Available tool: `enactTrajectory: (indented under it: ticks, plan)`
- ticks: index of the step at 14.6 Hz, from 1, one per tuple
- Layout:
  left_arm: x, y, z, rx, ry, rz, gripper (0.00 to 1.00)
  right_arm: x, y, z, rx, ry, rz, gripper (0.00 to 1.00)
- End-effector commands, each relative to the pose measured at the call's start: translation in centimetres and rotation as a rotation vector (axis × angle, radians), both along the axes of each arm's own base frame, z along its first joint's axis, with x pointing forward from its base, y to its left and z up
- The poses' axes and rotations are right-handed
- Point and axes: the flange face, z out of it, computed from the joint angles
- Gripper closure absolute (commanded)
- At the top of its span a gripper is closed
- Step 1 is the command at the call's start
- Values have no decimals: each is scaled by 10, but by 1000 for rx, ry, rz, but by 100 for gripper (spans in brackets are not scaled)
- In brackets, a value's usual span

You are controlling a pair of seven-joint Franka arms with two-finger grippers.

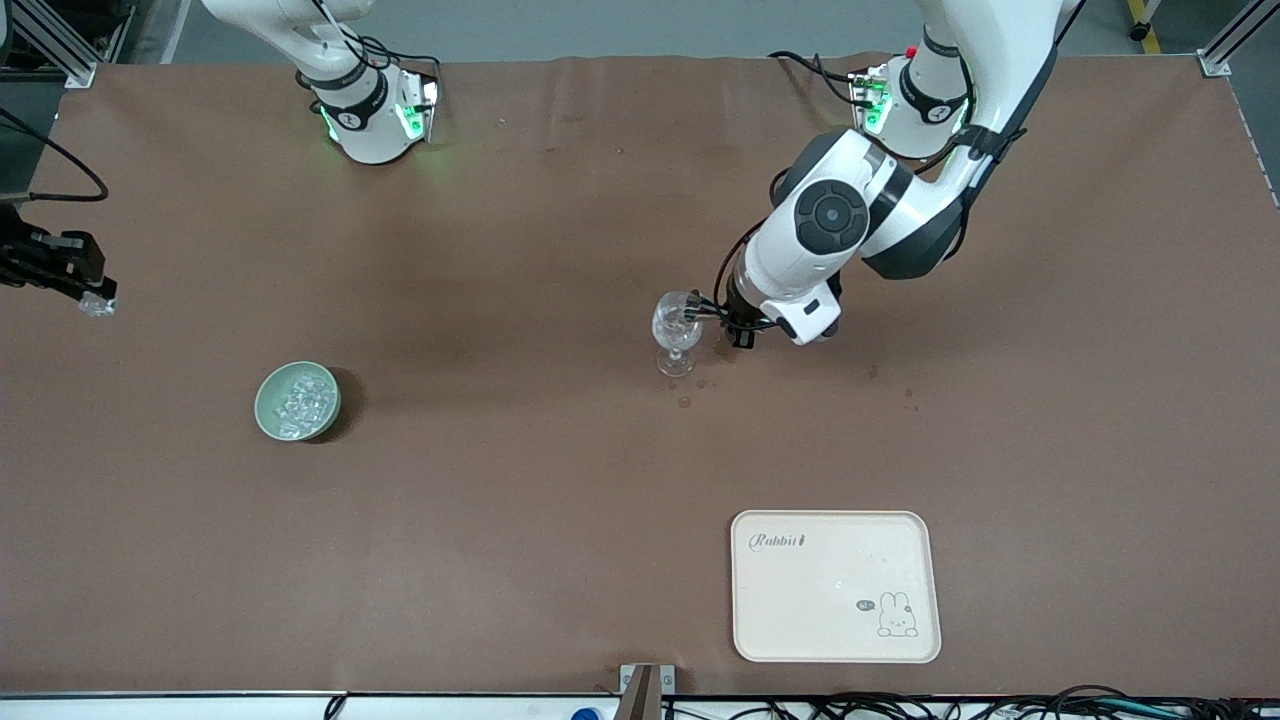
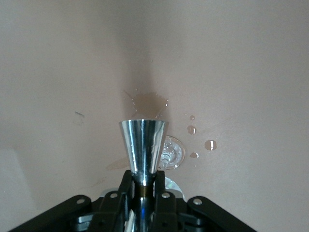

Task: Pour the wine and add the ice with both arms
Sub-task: 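Tilt the jigger with the left gripper to pour into the glass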

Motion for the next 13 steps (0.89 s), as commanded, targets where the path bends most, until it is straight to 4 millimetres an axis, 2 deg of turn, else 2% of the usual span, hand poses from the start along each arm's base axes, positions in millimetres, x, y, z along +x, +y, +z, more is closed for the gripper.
enactTrajectory:
  ticks: [1,7,10,13]
  plan:
    - [7,-4,9,-90,31,-26,99,-6,2,4,-3,-2,1,96]
    - [40,24,30,-246,28,-39,99,-6,2,4,-3,-2,1,96]
    - [81,59,47,-332,-8,-2,99,-6,2,5,-3,-4,1,96]
    - [128,94,48,-437,3,84,99,-6,3,5,-3,-4,1,96]
